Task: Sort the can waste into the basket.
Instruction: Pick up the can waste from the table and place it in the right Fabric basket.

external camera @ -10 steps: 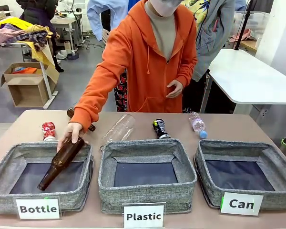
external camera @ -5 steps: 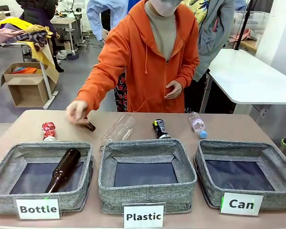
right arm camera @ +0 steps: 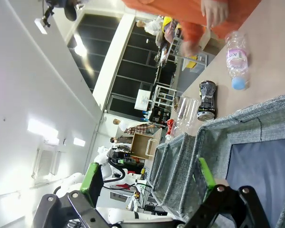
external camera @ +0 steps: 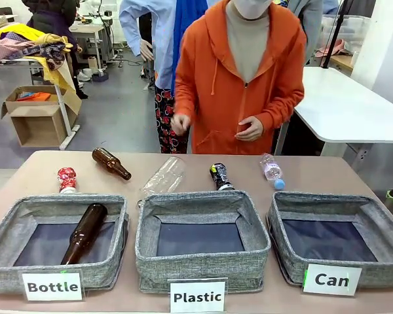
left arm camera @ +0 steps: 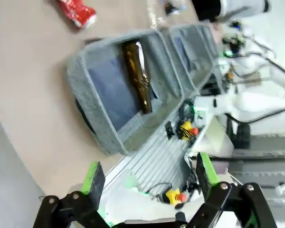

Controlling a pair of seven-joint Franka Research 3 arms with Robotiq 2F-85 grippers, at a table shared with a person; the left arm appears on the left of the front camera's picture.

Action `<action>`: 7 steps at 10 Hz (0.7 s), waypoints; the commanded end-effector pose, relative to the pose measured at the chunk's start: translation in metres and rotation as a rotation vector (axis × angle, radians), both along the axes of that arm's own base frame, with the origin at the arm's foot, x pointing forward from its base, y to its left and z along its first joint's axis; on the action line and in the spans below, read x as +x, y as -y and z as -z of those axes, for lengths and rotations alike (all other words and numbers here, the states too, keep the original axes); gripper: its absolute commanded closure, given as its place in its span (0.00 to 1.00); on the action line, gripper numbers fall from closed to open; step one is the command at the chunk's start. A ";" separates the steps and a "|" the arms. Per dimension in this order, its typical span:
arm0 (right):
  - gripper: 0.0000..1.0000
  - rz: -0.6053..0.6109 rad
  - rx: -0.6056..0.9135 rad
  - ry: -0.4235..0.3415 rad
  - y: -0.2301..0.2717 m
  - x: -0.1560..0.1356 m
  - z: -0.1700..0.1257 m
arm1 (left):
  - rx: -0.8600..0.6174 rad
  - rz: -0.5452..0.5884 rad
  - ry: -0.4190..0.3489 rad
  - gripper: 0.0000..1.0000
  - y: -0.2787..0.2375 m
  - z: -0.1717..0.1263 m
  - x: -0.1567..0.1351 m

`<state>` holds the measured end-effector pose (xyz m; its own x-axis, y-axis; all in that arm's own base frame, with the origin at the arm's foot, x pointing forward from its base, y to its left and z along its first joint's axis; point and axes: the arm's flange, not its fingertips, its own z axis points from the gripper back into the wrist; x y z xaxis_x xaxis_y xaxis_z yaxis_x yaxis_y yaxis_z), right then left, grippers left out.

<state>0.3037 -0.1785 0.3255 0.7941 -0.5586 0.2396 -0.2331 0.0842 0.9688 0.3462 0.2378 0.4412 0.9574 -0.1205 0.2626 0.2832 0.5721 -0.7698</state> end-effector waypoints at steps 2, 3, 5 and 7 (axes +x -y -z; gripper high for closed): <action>0.00 -0.001 0.003 0.009 0.000 0.000 -0.003 | 0.367 -0.035 -0.149 0.00 0.099 -0.029 0.054; 0.00 -0.001 0.003 0.009 0.000 0.000 -0.003 | 0.511 -0.024 -0.172 0.00 0.135 -0.028 0.078; 0.00 -0.001 0.003 0.009 0.000 0.000 -0.003 | 0.655 -0.090 -0.244 0.00 0.196 -0.017 0.117; 0.00 -0.001 0.003 0.009 0.000 0.000 -0.003 | 0.728 -0.155 -0.313 0.00 0.235 0.006 0.143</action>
